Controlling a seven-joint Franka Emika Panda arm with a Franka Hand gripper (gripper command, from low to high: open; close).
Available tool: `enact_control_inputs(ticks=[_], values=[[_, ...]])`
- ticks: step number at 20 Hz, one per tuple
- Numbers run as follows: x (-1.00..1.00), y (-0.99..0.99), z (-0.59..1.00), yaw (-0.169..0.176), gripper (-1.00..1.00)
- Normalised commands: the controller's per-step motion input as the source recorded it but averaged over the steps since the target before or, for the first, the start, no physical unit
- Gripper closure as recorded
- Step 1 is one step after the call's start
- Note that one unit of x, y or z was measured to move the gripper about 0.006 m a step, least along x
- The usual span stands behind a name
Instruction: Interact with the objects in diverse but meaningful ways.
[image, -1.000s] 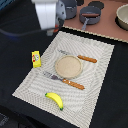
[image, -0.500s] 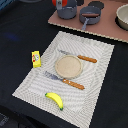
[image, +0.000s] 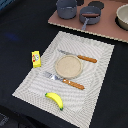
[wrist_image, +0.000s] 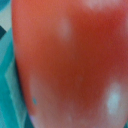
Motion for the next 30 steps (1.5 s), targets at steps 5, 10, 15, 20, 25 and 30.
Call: enact_control_inputs(ticks=[5,10,15,20,25,30], values=[[-0.06,0.23,-0.29,0.0,1.0],[-0.02,0.16,-0.35,0.0,1.0],[-0.02,0.17,-0.41,0.0,1.0],[-0.08,0.27,-0.43,0.0,1.0],[-0.05,0.3,-0.41,0.0,1.0],[0.0,0.26,-0.38,0.0,1.0]])
